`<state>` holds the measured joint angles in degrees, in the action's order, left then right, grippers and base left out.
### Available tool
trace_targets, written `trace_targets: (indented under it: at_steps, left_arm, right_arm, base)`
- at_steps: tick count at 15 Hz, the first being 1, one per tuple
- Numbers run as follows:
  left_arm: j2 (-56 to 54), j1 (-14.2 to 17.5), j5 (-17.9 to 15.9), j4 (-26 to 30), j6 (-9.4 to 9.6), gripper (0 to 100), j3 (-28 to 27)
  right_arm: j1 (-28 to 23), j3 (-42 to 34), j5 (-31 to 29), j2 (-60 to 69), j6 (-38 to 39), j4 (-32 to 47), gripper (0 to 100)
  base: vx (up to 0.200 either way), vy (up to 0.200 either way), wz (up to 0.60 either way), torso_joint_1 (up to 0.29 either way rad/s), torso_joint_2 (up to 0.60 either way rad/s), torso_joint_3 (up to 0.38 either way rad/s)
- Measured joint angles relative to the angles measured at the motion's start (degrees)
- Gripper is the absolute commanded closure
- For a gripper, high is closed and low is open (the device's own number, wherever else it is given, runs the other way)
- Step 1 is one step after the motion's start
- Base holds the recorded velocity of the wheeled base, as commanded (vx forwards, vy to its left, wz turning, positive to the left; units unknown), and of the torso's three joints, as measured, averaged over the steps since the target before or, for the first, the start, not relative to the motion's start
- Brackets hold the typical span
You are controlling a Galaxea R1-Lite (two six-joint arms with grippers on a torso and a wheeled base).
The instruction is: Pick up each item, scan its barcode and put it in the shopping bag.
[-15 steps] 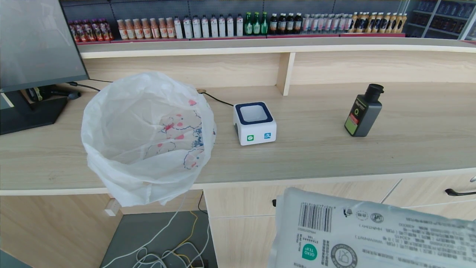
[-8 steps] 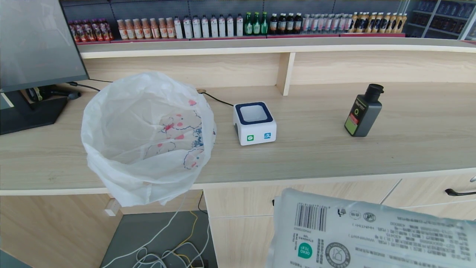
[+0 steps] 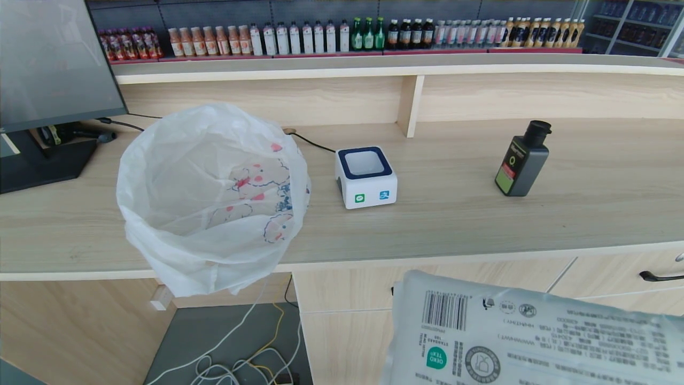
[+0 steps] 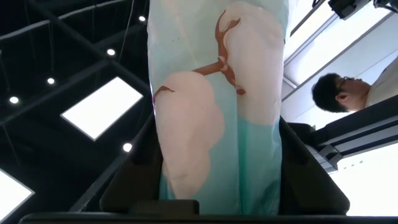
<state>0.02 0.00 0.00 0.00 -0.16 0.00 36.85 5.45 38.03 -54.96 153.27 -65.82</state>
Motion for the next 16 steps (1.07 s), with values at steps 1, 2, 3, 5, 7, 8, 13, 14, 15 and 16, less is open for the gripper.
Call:
trace_targets:
  at_steps: [1,2,3,5,7,8,13,14,15,16]
  left_arm:
    - [0.0,0.0,0.0,0.0,0.02,0,0.0]
    - [0.0,0.0,0.0,0.0,0.0,0,0.0]
    - [0.0,-0.05,0.0,0.0,0.0,0,0.0]
    - [0.0,-0.05,0.0,0.0,0.0,0,0.0]
    - [0.0,-0.05,0.0,0.0,0.02,0,0.0]
    - [0.0,-0.05,0.0,0.0,0.0,0,0.0]
    - [0.0,-0.05,0.0,0.0,0.0,0,0.0]
    - [0.0,-0.02,0.0,0.0,0.02,0,0.0]
    - [0.0,0.0,0.0,0.0,0.0,0,0.0]
    - [0.0,0.0,0.0,0.0,0.0,0,0.0]
  right_arm:
    - [-0.2,0.3,0.0,0.09,0.01,0.02,100]
    - [-0.41,0.85,0.0,0.2,0.06,-0.09,100]
    - [-0.52,1.22,0.0,0.33,-0.05,-0.01,100]
    - [-0.63,2.12,0.0,0.5,-1.88,-0.06,100]
    - [-0.45,2.46,0.56,0.71,-8.7,-0.09,100]
    - [-0.17,1.94,1.97,0.77,-15.29,-0.06,100]
    - [0.51,-2.58,12.98,0.79,-48.63,0.34,100]
    - [0.52,-3.08,15.45,0.79,-54.38,0.38,100]
    - [0.52,-3.34,17.88,0.77,-59.81,0.38,100]
    - [0.52,-3.5,19.36,0.74,-63.83,0.4,100]
  base:
    - [0.0,0.0,0.0,0.0,0.0,0.0]
    - [0.0,0.0,0.0,0.0,0.0,0.0]
    - [0.0,0.0,0.0,0.0,0.0,0.0]
    - [0.0,0.0,0.0,0.0,0.0,0.0]
    - [0.0,0.0,0.0,0.0,0.0,0.0]
    - [0.0,0.0,0.0,0.0,0.0,0.0]
    - [0.0,0.0,0.0,0.0,0.0,0.0]
    - [0.0,0.0,0.0,0.0,0.0,0.0]
    - [0.0,0.0,0.0,0.0,0.0,0.0]
    - [0.0,0.0,0.0,0.0,0.0,0.0]
